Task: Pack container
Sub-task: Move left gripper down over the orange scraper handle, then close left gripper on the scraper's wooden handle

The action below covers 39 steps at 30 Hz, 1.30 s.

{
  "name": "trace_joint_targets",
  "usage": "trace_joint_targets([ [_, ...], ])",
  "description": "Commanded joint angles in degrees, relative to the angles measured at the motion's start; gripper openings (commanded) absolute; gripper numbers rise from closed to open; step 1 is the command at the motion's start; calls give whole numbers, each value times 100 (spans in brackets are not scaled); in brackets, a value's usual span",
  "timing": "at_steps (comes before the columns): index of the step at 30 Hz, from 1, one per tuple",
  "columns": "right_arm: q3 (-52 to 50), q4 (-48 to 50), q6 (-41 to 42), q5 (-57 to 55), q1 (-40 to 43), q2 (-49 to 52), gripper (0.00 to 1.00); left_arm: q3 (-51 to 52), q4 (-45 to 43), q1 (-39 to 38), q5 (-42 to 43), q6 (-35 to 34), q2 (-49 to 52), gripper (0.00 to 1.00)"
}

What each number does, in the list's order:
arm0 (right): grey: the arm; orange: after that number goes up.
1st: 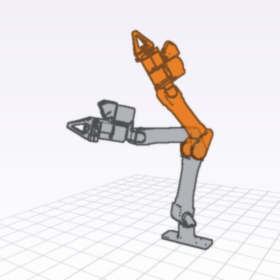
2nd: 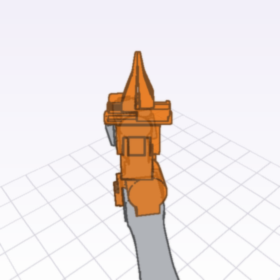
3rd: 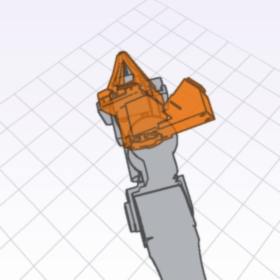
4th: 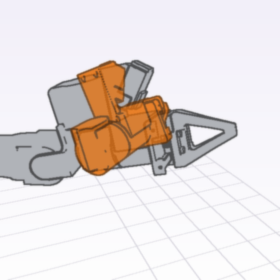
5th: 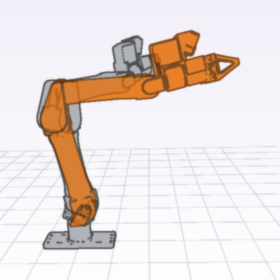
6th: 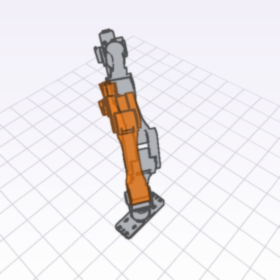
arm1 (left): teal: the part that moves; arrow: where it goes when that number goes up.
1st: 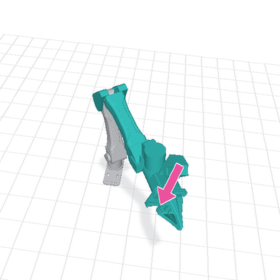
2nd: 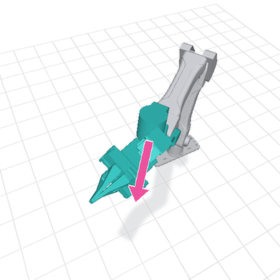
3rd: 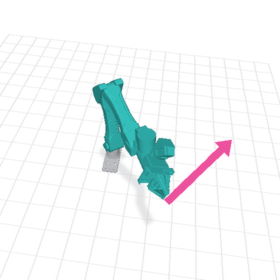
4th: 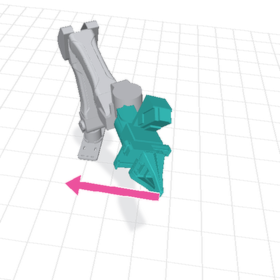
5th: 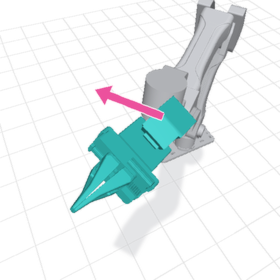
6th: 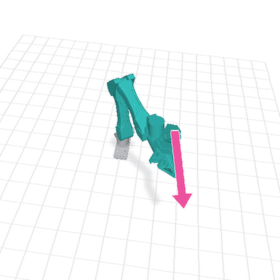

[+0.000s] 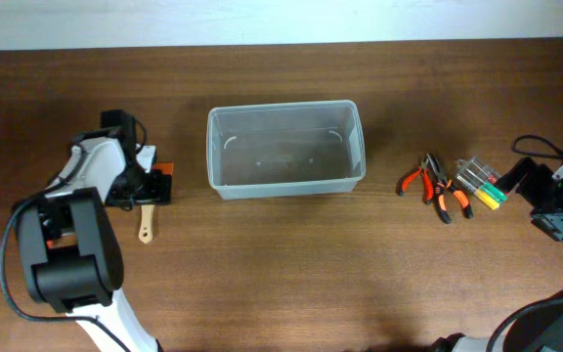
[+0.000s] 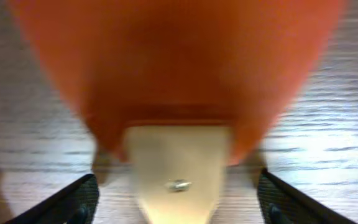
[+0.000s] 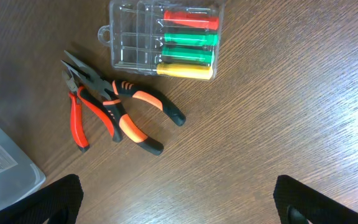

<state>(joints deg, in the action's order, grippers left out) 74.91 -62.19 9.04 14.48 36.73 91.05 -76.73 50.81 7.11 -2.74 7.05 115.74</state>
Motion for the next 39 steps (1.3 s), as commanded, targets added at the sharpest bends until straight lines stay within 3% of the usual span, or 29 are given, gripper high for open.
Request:
trace_joint_targets([
  [1, 92, 0, 48, 11, 9, 17, 99, -31, -68, -299, -361, -195, 157, 81],
  [7, 92, 0, 48, 9, 9, 17, 98, -26, -50, -382, -505, -584, 157, 80],
  [22, 92, 0, 48, 9, 9, 17, 99, -13, 127, 118, -116, -479, 157, 80],
  [32, 92, 0, 48, 9, 9, 17, 98, -13, 129, 94, -144, -422, 157, 46],
  [39, 92, 0, 48, 11, 9, 20, 99, -13, 105, 94, -160, -417, 157, 43],
])
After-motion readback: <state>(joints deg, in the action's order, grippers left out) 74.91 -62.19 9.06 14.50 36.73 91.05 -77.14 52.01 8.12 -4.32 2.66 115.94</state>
